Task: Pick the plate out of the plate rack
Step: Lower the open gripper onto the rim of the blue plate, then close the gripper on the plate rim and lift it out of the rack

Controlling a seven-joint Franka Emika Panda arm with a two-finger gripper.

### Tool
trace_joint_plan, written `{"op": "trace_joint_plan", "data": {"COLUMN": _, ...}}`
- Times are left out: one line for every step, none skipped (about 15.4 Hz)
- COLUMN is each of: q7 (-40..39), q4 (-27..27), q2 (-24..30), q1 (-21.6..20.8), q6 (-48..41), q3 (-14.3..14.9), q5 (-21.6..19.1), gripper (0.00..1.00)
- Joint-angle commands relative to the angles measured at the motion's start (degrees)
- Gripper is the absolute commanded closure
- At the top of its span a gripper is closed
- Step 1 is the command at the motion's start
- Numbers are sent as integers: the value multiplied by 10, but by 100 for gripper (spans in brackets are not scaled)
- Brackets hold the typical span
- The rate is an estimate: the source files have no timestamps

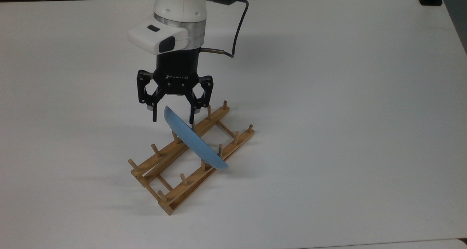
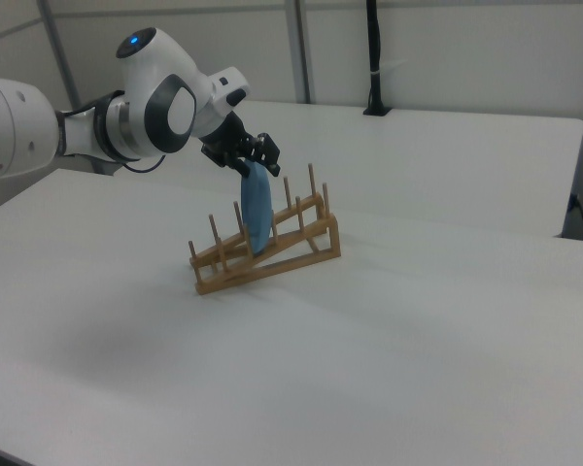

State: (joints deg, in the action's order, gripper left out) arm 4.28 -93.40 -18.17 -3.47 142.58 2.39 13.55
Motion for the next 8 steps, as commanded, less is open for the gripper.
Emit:
{"op": "trace_joint_plan", "data": {"q7": 27, "q4": -8, "q2": 14, "q1": -9, "q6": 4, "q3": 3, "q5": 10, "gripper": 49}}
{"op": "trace_joint_plan", "data": {"q7": 27, "q4": -8, "q2": 14, "q1": -9, "q6": 4, "q3": 2, "q5": 10, "gripper": 56}}
{"op": "trace_joint_plan", "data": {"q7": 27, "q4": -8, "q2": 14, "q1": -9, "q6": 3, "q3": 2, "q5": 10, "gripper": 62}}
{"op": "trace_joint_plan", "data": {"q7": 27, "q4": -8, "q2": 15, "q1": -10, "q6": 3, "q3": 2, "q5": 10, "gripper": 68}}
{"op": "trace_joint_plan", "data": {"q7": 27, "q4": -8, "q2": 16, "q1": -10, "q6": 3, "q3": 1, "q5": 10, "gripper": 74}}
{"op": "trace_joint_plan", "data": {"q7": 26, "q4": -8, "q2": 16, "q1": -10, "q6": 3, "q3": 1, "q5": 10, "gripper": 81}}
{"op": "trace_joint_plan", "data": {"q7": 26, "q4": -8, "q2": 18, "q1": -10, "q6": 3, "q3": -1, "q5": 11, "gripper": 87}}
{"op": "trace_joint_plan", "data": {"q7": 25, "q4": -9, "q2": 20, "q1": -9, "q6": 2, "q3": -5, "q5": 11, "gripper": 93}}
